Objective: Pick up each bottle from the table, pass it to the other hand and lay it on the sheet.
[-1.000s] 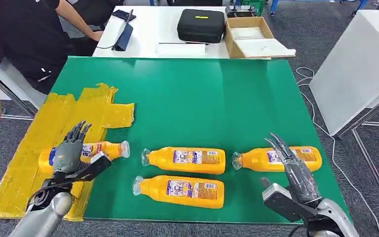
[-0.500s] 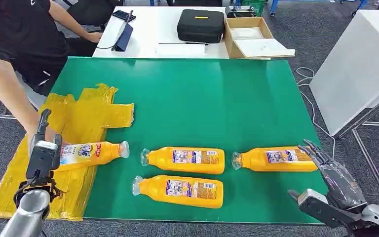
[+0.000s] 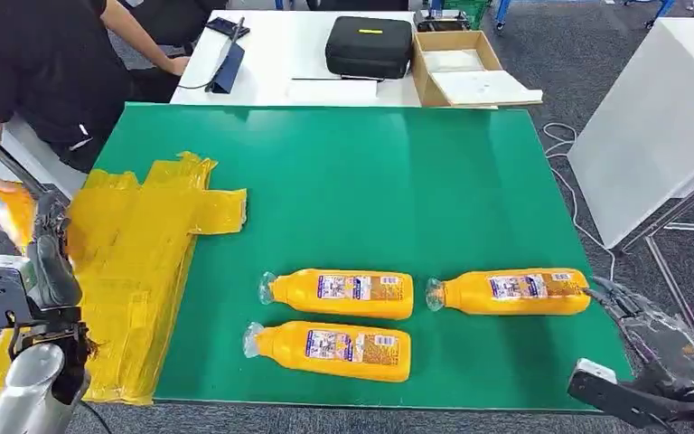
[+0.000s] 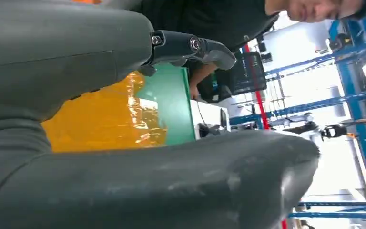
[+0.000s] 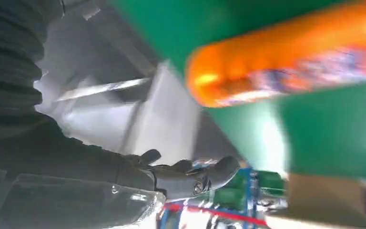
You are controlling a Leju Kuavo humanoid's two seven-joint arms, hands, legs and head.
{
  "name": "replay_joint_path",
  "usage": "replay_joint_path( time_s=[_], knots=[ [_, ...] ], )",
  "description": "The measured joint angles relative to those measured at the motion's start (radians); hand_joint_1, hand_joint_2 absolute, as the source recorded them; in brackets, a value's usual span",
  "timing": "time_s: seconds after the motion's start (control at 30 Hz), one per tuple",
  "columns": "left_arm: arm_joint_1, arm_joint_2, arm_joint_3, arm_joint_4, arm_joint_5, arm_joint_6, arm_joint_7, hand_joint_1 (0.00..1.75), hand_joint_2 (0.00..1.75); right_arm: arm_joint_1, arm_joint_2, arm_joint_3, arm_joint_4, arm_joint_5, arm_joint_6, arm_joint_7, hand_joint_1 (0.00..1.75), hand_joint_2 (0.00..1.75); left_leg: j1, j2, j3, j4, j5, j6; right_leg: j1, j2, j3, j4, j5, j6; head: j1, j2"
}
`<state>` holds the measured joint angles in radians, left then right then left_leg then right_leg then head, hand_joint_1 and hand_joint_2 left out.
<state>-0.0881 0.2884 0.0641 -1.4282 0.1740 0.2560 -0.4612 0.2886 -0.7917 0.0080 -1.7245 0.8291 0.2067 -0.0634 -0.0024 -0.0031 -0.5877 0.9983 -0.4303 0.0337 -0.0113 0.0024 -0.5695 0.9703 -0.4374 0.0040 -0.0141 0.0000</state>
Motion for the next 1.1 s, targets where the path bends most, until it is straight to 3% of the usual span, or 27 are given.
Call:
replay_joint_path(
  time_s=[0.13, 0.37, 0.87, 1.1],
  knots=[
    [-0.001, -0.001, -0.007, -0.023, -0.007, 0.005, 0.000, 0.00, 0.00, -0.152, 0.080, 0.049, 0.161, 0.227, 0.019, 0.006, 0.00, 1.75, -0.001, 0.010, 0.002, 0.000, 0.000, 0.000, 0.001, 0.010, -0.002, 0.000, 0.004, 0.000, -0.001, 0.000],
    [-0.017, -0.008, -0.016, -0.035, -0.009, 0.013, 0.001, 0.00, 0.00, -0.359, 0.164, 0.139, 0.396, 0.291, 0.018, 0.007, 0.00, 1.75, 0.002, 0.010, 0.001, 0.000, 0.004, 0.000, 0.001, 0.009, -0.002, 0.000, 0.007, -0.002, 0.000, 0.000],
    [-0.014, -0.036, -0.026, -0.065, -0.041, 0.005, 0.002, 0.00, 0.00, -0.518, 0.277, 0.242, 0.588, 0.324, -0.016, 0.003, 0.00, 1.75, 0.003, 0.009, -0.001, 0.000, 0.004, 0.000, 0.001, 0.008, -0.003, 0.000, 0.007, -0.002, 0.000, 0.000],
    [-0.004, -0.043, -0.030, -0.065, -0.041, -0.004, -0.006, 0.00, 0.00, -0.533, 0.329, 0.296, 0.619, 0.333, -0.027, 0.000, 0.00, 1.75, 0.003, 0.007, -0.001, 0.000, 0.004, -0.001, 0.001, 0.008, -0.003, 0.000, 0.007, -0.002, 0.000, 0.000]
  ],
)
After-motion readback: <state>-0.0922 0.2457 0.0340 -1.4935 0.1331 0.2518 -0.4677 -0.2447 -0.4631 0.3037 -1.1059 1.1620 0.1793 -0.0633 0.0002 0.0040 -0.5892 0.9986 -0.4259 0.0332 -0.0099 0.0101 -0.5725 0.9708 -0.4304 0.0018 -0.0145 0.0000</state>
